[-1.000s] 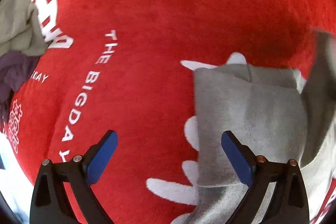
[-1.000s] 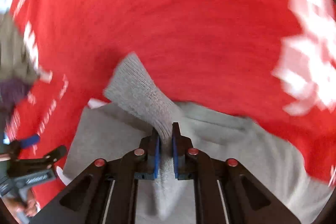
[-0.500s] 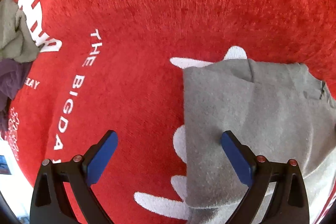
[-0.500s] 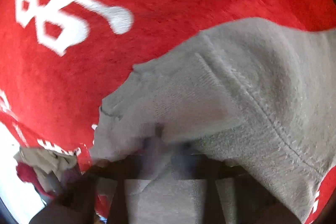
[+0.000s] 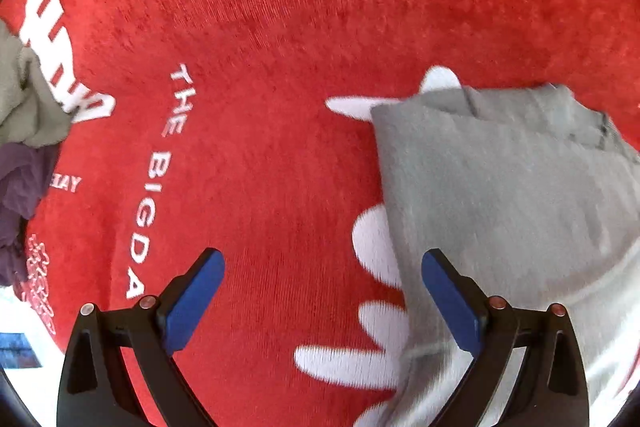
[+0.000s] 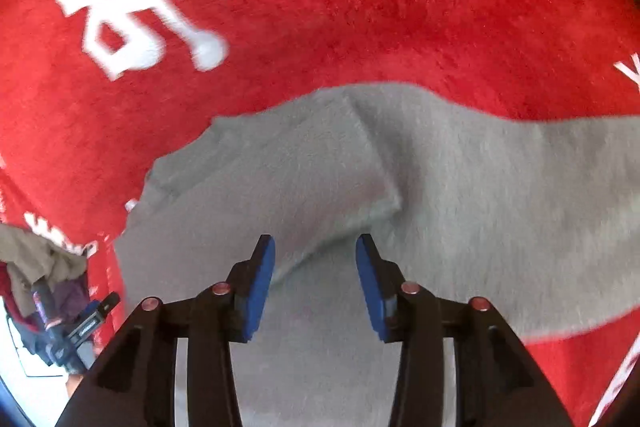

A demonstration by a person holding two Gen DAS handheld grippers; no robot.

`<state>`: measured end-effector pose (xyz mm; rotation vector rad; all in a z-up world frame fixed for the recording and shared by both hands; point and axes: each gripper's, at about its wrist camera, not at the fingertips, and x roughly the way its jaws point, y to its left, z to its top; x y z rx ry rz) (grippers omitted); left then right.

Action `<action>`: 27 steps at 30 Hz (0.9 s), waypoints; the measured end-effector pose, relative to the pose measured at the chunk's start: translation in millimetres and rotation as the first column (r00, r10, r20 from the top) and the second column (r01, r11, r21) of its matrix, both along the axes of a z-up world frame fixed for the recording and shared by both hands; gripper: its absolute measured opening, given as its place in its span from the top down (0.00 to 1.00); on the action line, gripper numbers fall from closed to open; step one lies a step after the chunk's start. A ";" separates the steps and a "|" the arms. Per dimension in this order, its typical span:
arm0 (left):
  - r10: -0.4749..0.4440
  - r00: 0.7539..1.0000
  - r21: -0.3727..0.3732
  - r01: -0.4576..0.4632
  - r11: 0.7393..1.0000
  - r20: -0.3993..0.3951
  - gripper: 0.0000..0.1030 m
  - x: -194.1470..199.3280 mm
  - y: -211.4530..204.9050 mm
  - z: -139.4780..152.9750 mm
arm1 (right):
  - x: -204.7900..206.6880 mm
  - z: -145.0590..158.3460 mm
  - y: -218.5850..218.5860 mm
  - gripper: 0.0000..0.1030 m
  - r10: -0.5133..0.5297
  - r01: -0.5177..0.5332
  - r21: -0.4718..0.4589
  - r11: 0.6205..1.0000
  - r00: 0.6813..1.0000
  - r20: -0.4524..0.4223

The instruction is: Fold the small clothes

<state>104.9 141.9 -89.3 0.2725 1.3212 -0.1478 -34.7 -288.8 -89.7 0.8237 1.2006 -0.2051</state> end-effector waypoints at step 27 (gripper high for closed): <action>-0.056 0.998 -0.214 0.049 0.976 -0.026 1.00 67.2 -4.7 -17.0 | -5.1 16.4 150.6 0.55 0.306 -0.309 0.202 0.929 0.951 0.045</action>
